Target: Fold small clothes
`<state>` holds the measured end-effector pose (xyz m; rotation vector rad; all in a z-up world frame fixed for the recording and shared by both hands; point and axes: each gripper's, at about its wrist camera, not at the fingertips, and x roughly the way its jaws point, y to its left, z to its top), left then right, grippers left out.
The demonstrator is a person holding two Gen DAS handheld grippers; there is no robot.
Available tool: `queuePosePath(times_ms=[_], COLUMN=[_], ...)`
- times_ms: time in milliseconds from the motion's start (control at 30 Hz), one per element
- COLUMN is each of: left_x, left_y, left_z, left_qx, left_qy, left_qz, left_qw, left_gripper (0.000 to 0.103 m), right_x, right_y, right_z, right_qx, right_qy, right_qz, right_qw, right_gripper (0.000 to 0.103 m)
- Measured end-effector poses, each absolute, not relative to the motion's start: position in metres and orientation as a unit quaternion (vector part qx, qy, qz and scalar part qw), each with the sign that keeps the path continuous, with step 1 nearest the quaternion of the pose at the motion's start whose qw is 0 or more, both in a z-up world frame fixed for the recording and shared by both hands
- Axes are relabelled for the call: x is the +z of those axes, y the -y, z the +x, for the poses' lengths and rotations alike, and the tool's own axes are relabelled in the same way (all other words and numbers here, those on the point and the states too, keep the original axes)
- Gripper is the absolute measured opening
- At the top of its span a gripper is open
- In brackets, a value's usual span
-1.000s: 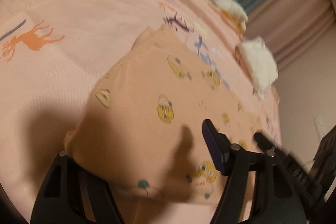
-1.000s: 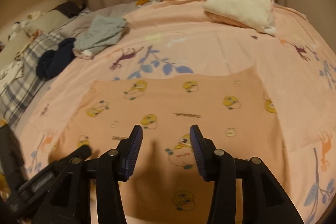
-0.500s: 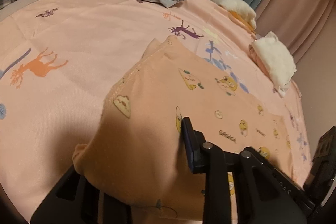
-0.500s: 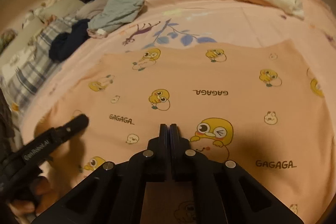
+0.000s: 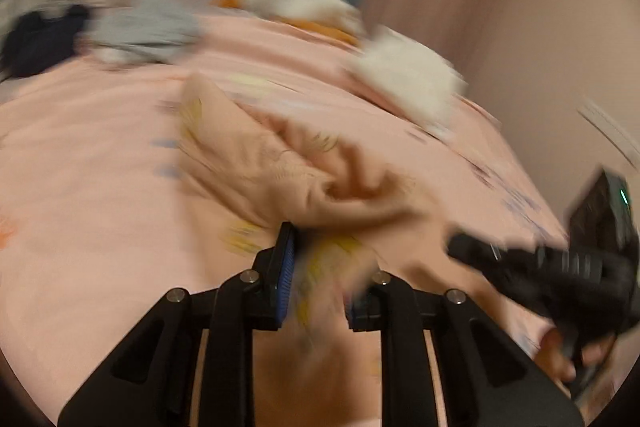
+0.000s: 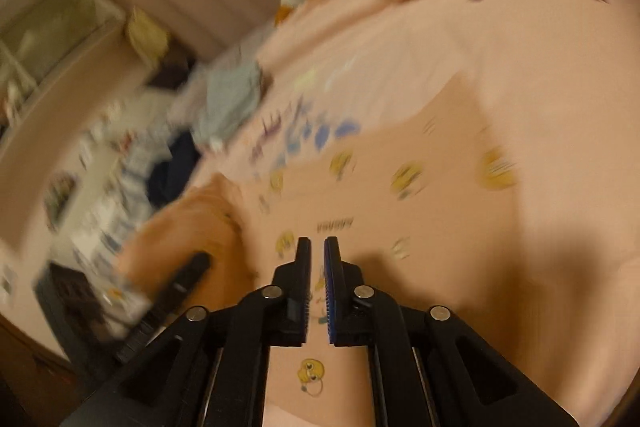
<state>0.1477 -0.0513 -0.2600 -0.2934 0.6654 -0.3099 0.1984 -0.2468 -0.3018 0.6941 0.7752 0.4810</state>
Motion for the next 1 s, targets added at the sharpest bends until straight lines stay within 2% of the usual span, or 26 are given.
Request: queuePosePath(times_ms=[33, 67, 100, 133, 200, 267, 300, 367, 467, 533, 567, 700, 800, 933, 967, 1000], left_x=[-0.263, -0.269, -0.274, -0.28, -0.289, -0.288, -0.284, -0.273, -0.256, -0.255, -0.256, -0.268, -0.273, -0.274, -0.275, -0.275], left_y=[0.069, 0.089, 0.102, 0.11, 0.112, 0.096, 0.087, 0.07, 0.037, 0.021, 0.015, -0.006, -0.019, -0.029, -0.031, -0.03], left_z=[0.148, 0.147, 0.144, 0.141, 0.136, 0.134, 0.134, 0.129, 0.114, 0.11, 0.111, 0.112, 0.114, 0.111, 0.112, 0.11], left_qx=[-0.19, -0.231, -0.249, -0.245, -0.222, -0.227, -0.225, -0.196, -0.134, -0.089, -0.06, 0.005, -0.007, -0.026, -0.021, -0.02], left_qy=[-0.34, -0.357, -0.369, -0.376, -0.386, -0.396, -0.398, -0.385, -0.321, -0.299, -0.298, -0.305, -0.326, -0.334, -0.339, -0.342], left_qz=[-0.133, -0.117, -0.101, -0.087, -0.077, -0.11, -0.124, -0.139, -0.143, -0.129, -0.116, -0.087, -0.121, -0.148, -0.153, -0.155], left_qw=[0.911, 0.898, 0.89, 0.889, 0.892, 0.883, 0.881, 0.891, 0.927, 0.941, 0.946, 0.948, 0.938, 0.931, 0.928, 0.927], left_gripper=[0.019, 0.022, 0.021, 0.023, 0.019, 0.025, 0.03, 0.059, 0.077, 0.082, 0.083, 0.082, 0.083, 0.096, 0.101, 0.103], right_x=[-0.301, -0.3, -0.3, -0.302, -0.307, -0.313, -0.313, -0.311, -0.304, -0.305, -0.309, -0.333, -0.338, -0.329, -0.328, -0.327], right_y=[0.259, 0.271, 0.278, 0.287, 0.297, 0.307, 0.306, 0.301, 0.279, 0.26, 0.251, 0.203, 0.187, 0.169, 0.168, 0.166], right_z=[0.194, 0.188, 0.185, 0.181, 0.179, 0.182, 0.183, 0.185, 0.191, 0.196, 0.199, 0.216, 0.218, 0.217, 0.216, 0.216], right_qx=[0.223, 0.209, 0.195, 0.179, 0.177, 0.19, 0.197, 0.204, 0.23, 0.264, 0.272, 0.26, 0.236, 0.256, 0.254, 0.253], right_qy=[-0.356, -0.349, -0.348, -0.348, -0.347, -0.343, -0.341, -0.342, -0.346, -0.354, -0.36, -0.426, -0.421, -0.399, -0.394, -0.388], right_qz=[0.341, 0.347, 0.348, 0.349, 0.364, 0.4, 0.41, 0.41, 0.396, 0.394, 0.393, 0.369, 0.363, 0.347, 0.345, 0.34], right_qw=[0.841, 0.845, 0.848, 0.852, 0.846, 0.828, 0.823, 0.821, 0.819, 0.806, 0.801, 0.784, 0.797, 0.809, 0.813, 0.818], right_gripper=[0.026, 0.034, 0.048, 0.05, 0.05, 0.05, 0.05, 0.05, 0.053, 0.07, 0.072, 0.072, 0.072, 0.072, 0.07, 0.057])
